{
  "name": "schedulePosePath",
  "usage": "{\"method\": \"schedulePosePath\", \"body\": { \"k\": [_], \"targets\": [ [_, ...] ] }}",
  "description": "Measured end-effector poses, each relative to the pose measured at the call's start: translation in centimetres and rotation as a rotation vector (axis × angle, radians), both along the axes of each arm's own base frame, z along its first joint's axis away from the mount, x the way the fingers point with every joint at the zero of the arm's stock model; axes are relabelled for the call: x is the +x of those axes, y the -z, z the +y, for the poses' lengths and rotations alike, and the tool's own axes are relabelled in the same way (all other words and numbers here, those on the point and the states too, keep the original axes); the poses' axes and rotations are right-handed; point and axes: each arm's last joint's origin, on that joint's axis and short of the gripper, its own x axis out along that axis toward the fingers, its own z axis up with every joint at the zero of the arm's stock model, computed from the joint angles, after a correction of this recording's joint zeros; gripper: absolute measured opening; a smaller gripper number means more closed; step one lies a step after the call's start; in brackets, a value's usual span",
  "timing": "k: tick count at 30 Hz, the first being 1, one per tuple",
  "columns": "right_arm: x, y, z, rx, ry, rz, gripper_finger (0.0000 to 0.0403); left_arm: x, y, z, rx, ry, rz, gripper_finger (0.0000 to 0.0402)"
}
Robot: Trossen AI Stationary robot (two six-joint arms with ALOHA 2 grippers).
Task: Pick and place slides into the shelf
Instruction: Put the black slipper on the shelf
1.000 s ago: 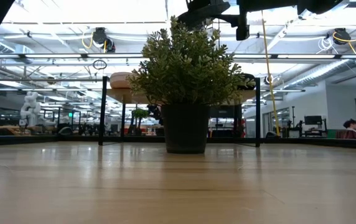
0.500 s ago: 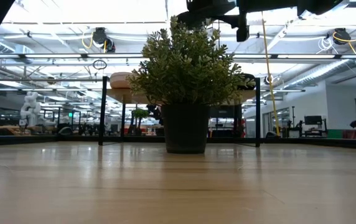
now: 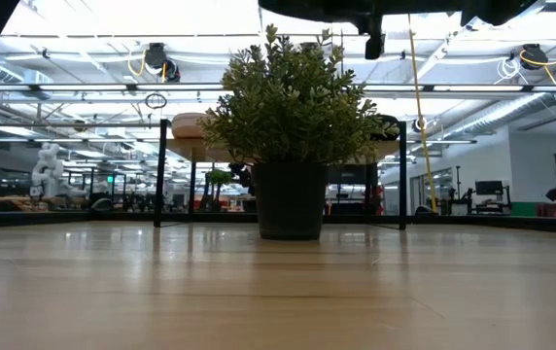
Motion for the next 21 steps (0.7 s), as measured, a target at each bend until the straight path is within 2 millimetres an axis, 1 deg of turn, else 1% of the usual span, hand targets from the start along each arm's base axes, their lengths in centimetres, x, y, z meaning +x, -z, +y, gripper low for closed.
{"method": "schedulePosePath", "body": {
  "k": [10,13,17,21],
  "targets": [
    [-0.11,-0.31,0.00,-0.006,0.009,-0.029,0.0173,-0.62,-0.72,0.61,-0.011,-0.064,-0.041,0.0000],
    [-0.17,-0.45,0.10,-0.002,0.043,-0.044,0.0170,-0.78,-0.91,0.70,-0.017,-0.074,-0.053,0.0000],
    [-0.07,-0.46,0.58,-0.001,0.076,-0.047,0.0170,-0.77,-0.88,0.65,-0.032,-0.075,-0.067,0.0000],
    [0.07,-0.46,0.75,-0.006,0.072,-0.056,0.0170,-0.72,-0.85,0.52,-0.053,-0.052,-0.081,0.0000]
  ]
}}
